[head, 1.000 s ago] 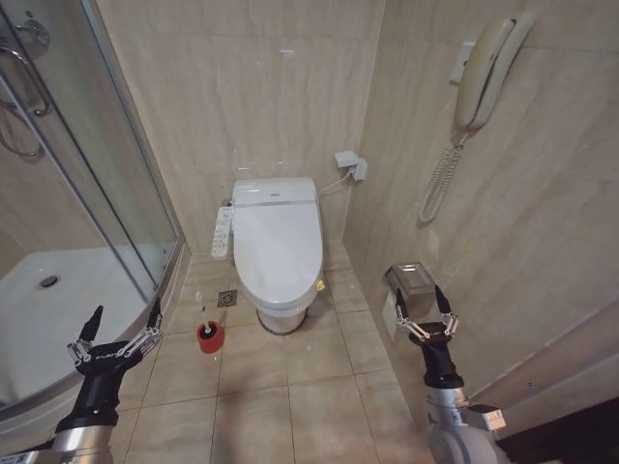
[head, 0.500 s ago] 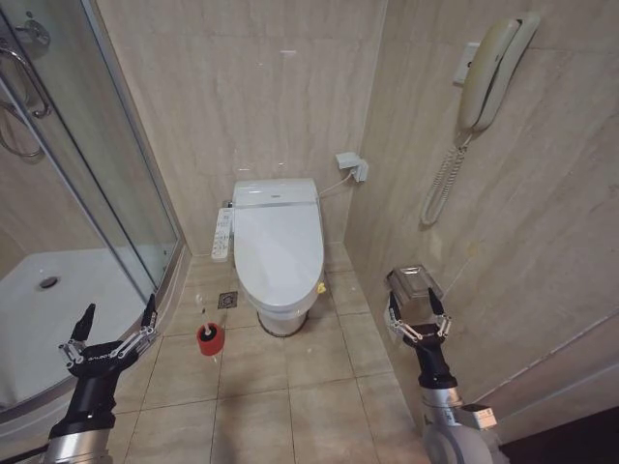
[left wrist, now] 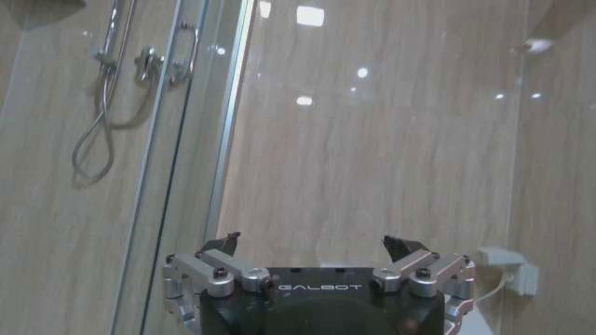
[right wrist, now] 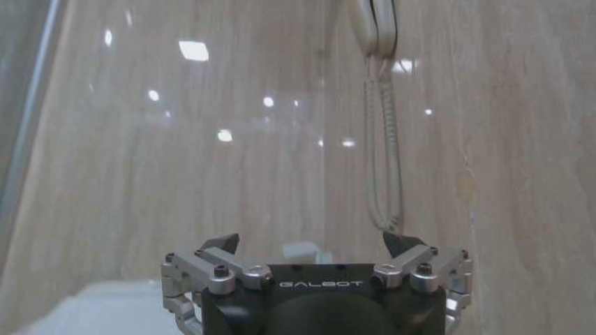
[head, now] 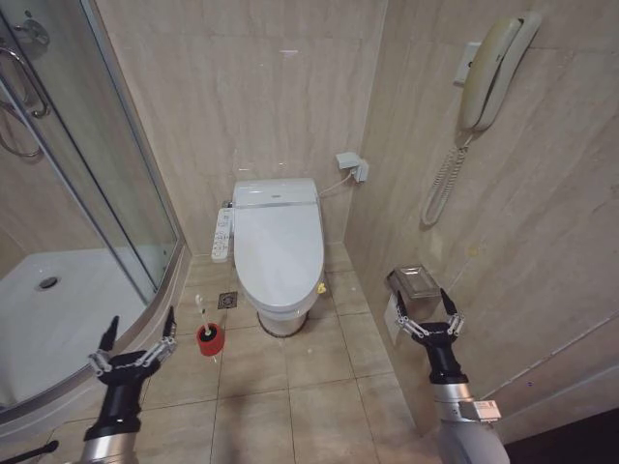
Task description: Open the toilet lid, clean the toilet bowl with a toilet brush, close the toilet lid, and flush.
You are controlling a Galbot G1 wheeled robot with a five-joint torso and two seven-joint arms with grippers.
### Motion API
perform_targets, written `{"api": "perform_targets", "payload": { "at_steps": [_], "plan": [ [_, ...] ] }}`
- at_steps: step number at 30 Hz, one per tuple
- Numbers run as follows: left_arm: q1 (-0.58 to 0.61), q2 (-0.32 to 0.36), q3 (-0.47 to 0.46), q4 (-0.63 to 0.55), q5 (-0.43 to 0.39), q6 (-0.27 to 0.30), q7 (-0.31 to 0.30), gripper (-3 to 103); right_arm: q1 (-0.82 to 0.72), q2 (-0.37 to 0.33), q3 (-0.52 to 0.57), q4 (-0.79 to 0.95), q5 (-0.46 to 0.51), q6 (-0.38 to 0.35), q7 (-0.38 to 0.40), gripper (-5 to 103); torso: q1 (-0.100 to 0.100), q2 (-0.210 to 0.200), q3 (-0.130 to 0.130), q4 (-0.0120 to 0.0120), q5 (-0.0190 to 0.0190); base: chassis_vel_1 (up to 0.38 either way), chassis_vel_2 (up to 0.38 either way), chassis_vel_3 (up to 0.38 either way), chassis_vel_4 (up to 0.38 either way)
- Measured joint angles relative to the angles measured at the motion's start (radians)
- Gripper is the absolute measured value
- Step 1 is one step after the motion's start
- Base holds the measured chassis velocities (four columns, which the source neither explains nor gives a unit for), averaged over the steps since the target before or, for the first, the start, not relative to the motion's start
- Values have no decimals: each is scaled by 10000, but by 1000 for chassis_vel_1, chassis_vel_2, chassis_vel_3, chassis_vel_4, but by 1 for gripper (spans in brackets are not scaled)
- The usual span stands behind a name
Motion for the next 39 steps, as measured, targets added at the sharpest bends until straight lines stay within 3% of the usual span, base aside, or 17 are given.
{"api": "perform_targets", "payload": {
  "at_steps": [7,12,15,19,26,29,39],
  "plan": [
    [-123,211,465,173,36,639,-372,100,-163,-255,-1,227,-452,-752,565,100,0,0,0,0,-1,0,0,0,0],
    [52,327,549,36,94,715,-415,100,-387,-546,-252,388,-597,-1202,1078,100,0,0,0,0,0,0,0,0,0],
    [385,473,812,-439,298,721,-503,100,-936,-1094,-979,1076,-283,-1971,1687,100,0,0,0,-1,-1,0,0,0,0],
    [619,560,970,-832,566,852,-786,100,-1107,-1278,-1470,1826,333,-2595,1943,100,0,1,0,-1,0,0,0,0,0],
    [943,602,1001,-1042,860,996,-1108,100,-1090,-1133,-1607,2208,691,-2952,2299,100,0,1,0,1,-1,0,0,0,0],
    [1300,393,1184,-1371,1128,999,-1115,100,-1565,-801,-1839,2723,1092,-3101,2654,100,0,1,0,-4,-2,0,0,0,0],
    [1893,-446,1362,-1813,1598,870,-924,100,-2124,-29,-1659,3319,999,-3108,2680,100,0,1,0,0,-1,0,0,0,0]
  ]
}}
